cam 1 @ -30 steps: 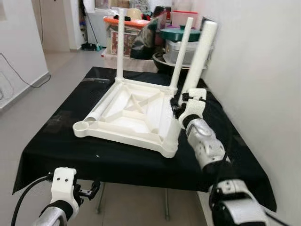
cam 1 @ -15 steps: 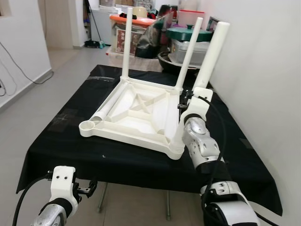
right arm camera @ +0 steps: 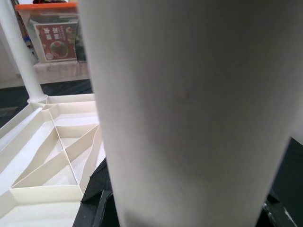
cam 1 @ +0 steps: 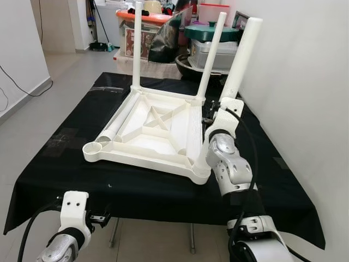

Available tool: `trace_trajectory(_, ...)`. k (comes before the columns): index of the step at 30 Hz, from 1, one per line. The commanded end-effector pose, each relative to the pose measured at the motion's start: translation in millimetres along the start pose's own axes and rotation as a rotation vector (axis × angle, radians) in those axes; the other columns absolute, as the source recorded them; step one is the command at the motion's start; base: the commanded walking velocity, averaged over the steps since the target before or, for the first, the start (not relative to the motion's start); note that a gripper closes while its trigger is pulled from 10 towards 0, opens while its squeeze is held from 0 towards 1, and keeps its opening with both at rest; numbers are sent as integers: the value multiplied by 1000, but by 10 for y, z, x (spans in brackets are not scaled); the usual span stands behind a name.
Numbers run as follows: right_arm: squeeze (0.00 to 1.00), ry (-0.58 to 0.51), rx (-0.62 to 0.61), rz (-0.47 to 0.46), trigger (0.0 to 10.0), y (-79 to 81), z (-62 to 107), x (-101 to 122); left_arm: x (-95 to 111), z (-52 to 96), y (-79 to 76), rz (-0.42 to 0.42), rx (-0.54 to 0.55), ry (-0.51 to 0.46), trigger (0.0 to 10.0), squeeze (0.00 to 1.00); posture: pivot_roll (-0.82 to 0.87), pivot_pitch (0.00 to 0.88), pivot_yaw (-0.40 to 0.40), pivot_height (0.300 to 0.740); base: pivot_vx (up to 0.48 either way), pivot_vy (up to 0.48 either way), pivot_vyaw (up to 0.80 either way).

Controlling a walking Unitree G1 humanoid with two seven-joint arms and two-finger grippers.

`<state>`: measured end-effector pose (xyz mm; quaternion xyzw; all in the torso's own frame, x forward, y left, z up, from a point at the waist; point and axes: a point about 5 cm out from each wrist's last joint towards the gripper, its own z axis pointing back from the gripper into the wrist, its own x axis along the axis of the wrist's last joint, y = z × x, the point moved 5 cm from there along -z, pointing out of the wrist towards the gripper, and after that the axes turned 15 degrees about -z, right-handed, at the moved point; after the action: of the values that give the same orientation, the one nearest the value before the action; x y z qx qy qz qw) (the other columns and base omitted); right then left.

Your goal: Building children table

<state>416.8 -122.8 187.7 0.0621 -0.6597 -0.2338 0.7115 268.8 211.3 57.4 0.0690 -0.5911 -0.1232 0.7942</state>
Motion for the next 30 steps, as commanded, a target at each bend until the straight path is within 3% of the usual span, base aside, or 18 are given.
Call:
trace_trajectory(1, 0, 274, -176, -28, 10000, -471, 48, -623, 9, -28, -30, -4, -6, -6, 10000, 0, 51, 0, -93, 740, 0, 0, 0)
trace_trajectory(21, 0, 215, -61, 29, 10000, -230, 103, -437, 46, -79, -26, -22, 1, -26, 10000, 0, 52, 0, -99, 740, 0, 0, 0)
trace_trajectory(30, 0, 204, -25, 40, 10000, -167, 119, -413, 502, -56, 96, 24, 50, -237, 10000, 0, 52, 0, -95, 740, 0, 0, 0)
